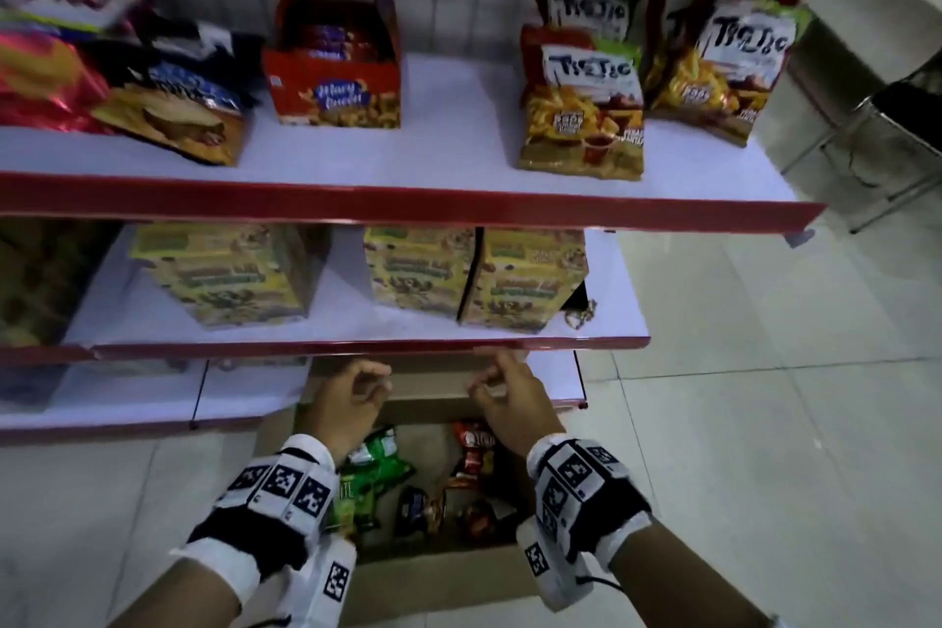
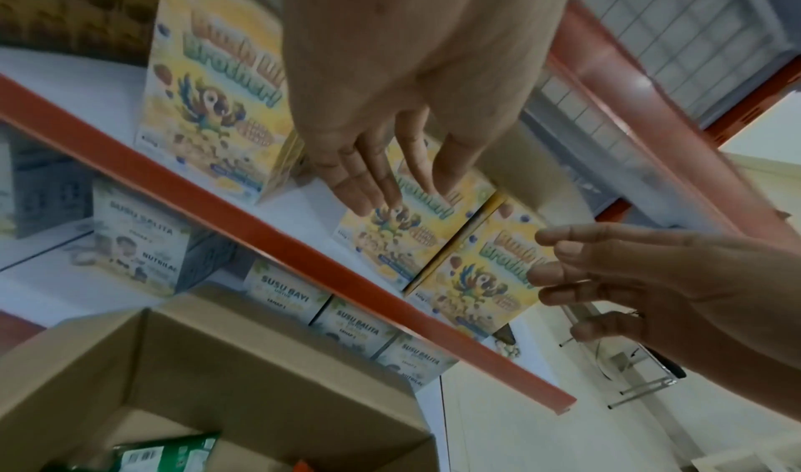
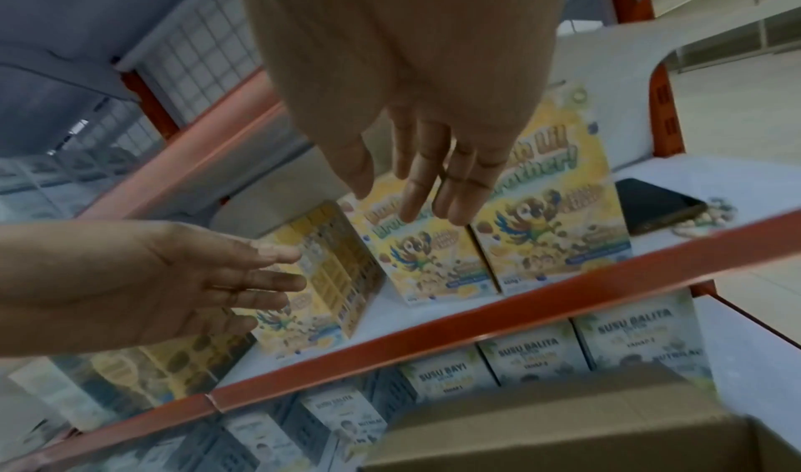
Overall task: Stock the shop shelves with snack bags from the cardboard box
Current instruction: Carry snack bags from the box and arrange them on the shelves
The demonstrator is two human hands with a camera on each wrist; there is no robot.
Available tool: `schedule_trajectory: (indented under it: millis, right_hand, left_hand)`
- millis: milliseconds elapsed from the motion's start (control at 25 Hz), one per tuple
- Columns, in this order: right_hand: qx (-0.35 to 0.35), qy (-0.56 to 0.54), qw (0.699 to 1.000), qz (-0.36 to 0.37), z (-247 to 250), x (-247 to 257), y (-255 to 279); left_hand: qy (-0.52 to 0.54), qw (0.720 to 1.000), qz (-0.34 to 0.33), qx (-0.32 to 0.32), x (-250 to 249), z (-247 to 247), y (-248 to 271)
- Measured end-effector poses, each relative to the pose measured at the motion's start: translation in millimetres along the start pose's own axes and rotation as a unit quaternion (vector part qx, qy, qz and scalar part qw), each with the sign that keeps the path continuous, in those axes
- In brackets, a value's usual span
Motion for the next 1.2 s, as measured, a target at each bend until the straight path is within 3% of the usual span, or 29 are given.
schedule_trajectory:
  millis: [240,440,480,600,720,840,1000,1080,1200]
  right_hand:
    - [0.077,0.028,0.996,-0.021,-95.2,-139.4,-26.7]
    - [0.157,0.135,0.975,-0.084,-180.7,-272.2,-56.6]
    - [0.176,0.166,0.966,-0.096,-216.3,-311.6,-66.8]
    - [0.226,0.251,0.932,-0.129,-216.5,-344.6,-72.0]
    - [0.227,0.298,0.915,-0.152,-249.9,-404.2,-85.3]
    - [0.241,0.309,0.908,-0.148,-268.7,-430.3,-91.7]
    - [0.269,0.342,0.890,-0.133,-276.8,-429.6,-90.5]
    - [0.280,0.357,0.885,-0.108,-273.5,-412.6,-86.5]
    - [0.256,0.320,0.911,-0.049,-255.4,-359.9,-81.9]
  left_hand:
    - [-0.007,0.999,0.048,0.014,116.2,-62.0,-86.3]
    - [-0.019,0.997,0.065,0.033,199.7,-112.2,-159.1]
    - [-0.025,0.997,0.057,0.036,230.1,-127.5,-184.3]
    - [-0.035,0.998,0.028,0.046,216.2,-131.4,-204.4]
    - [-0.038,0.999,0.010,0.033,246.3,-145.7,-244.3]
    - [-0.062,0.998,-0.019,0.025,255.6,-151.9,-256.5]
    - [-0.065,0.997,-0.048,0.013,253.3,-149.5,-256.8]
    - [-0.086,0.995,-0.049,0.010,251.8,-148.4,-250.8]
    - [-0.129,0.990,-0.045,0.042,248.3,-154.2,-232.1]
Point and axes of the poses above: each hand's wrist, its own y-axis away from the middle knuckle, its own z-axis out of the back of the hand, x = y × z, the point moved 8 cm from there along -y, towards the middle knuckle, and after that the axes turned 13 degrees about z, right-handed, at the moved point
